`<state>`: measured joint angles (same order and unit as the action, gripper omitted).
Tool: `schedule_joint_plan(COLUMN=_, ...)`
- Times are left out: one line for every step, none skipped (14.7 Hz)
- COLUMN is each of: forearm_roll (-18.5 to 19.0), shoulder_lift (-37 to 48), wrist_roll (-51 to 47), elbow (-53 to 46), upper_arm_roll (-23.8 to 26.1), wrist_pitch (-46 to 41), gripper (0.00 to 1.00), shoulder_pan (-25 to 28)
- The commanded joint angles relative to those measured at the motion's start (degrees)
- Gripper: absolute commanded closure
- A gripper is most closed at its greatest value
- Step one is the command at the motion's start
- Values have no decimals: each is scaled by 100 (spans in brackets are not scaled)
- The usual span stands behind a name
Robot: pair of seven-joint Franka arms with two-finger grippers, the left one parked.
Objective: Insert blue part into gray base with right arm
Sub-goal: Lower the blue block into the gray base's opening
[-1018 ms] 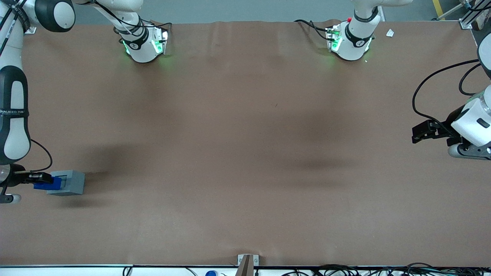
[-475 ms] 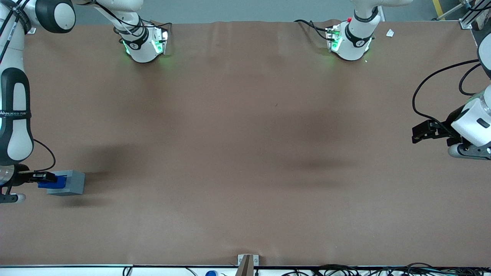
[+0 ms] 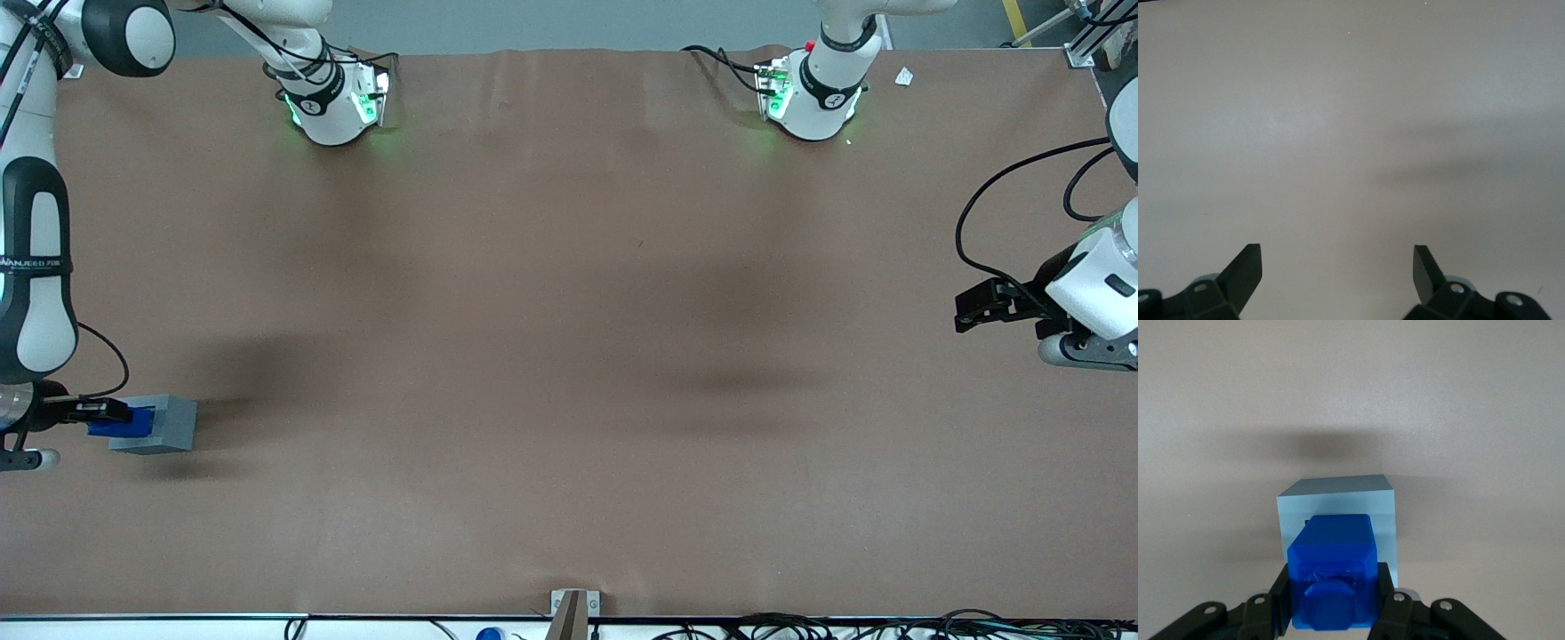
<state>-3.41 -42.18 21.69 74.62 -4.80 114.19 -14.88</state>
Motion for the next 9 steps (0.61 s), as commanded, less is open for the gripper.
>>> schedule_joint_plan(forearm_roll=-63, shoulder_lift=61, wrist_roll=-33, elbow=193, upper_arm_roll=67, wrist_pitch=-2, gripper=100, shoulder_pan=-67)
schedule_joint_plan(forearm_roll=-63, shoulder_lift=61, wrist_roll=-33, elbow=193, upper_arm_roll=67, wrist_pitch=-2, gripper=100, shoulder_pan=-67)
schedule_joint_plan(forearm_roll=-63, shoulder_lift=61, wrist_roll=-33, elbow=193, upper_arm_roll=67, wrist_pitch=-2, gripper=100, shoulder_pan=-67)
schedule_joint_plan(forearm_roll=-63, shoulder_lift=61, wrist_roll=-33, elbow=193, upper_arm_roll=67, wrist_pitch=-11, gripper=100, shoulder_pan=-67)
schedule_joint_plan(forearm_roll=-63, shoulder_lift=61, wrist_roll=-33, elbow=202, upper_arm_roll=67, wrist_pitch=-20, gripper=100, shoulder_pan=-67)
schedule_joint_plan(forearm_roll=-63, shoulder_lift=69, wrist_roll=-33, elbow=202, upper_arm_roll=67, wrist_pitch=-28, gripper=100, shoulder_pan=-67)
schedule_joint_plan(forearm_roll=-63, shoulder_lift=78, wrist_roll=-33, elbow=202, upper_arm_roll=67, wrist_pitch=-37, gripper=100, shoulder_pan=-67)
schedule_joint_plan(forearm_roll=-63, shoulder_lift=139, wrist_roll=-33, elbow=202, upper_arm_roll=67, wrist_pitch=-46, gripper=100, shoulder_pan=-67)
schedule_joint_plan(forearm_roll=-63, shoulder_lift=140, wrist_roll=-33, elbow=202, upper_arm_roll=67, wrist_pitch=-46, gripper=100, shoulder_pan=-59)
